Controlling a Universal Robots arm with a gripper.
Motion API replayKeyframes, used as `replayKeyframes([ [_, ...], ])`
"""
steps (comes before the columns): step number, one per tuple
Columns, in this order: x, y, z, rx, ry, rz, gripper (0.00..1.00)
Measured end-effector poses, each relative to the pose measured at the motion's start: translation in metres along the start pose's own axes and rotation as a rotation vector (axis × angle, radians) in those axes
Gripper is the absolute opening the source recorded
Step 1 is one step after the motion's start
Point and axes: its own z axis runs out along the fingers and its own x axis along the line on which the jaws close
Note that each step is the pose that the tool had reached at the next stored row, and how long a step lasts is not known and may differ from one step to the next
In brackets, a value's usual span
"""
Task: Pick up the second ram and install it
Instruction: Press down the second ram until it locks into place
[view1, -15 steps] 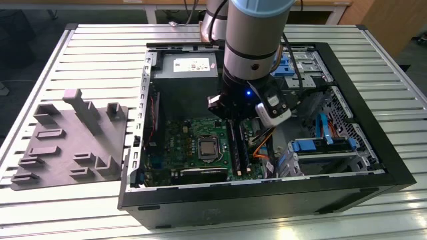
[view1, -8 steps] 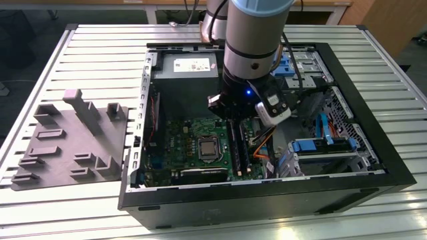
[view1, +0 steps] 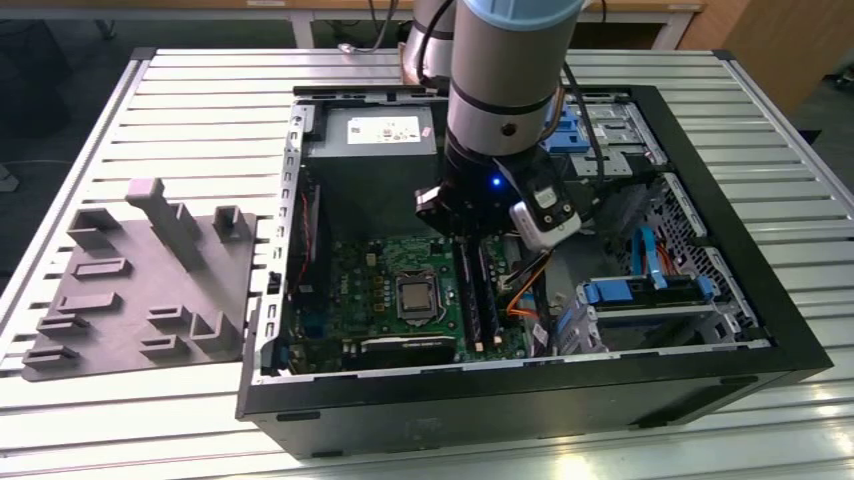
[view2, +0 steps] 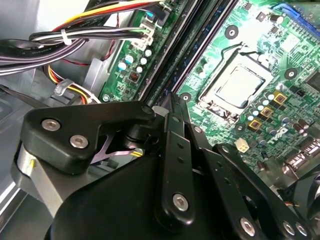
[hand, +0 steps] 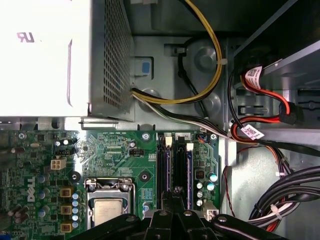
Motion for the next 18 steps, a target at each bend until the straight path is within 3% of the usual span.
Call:
replayKeyframes([
  [18, 0.0002, 0.0068, 0.0005, -0.0011, 0.0000, 0.000, 0.11],
])
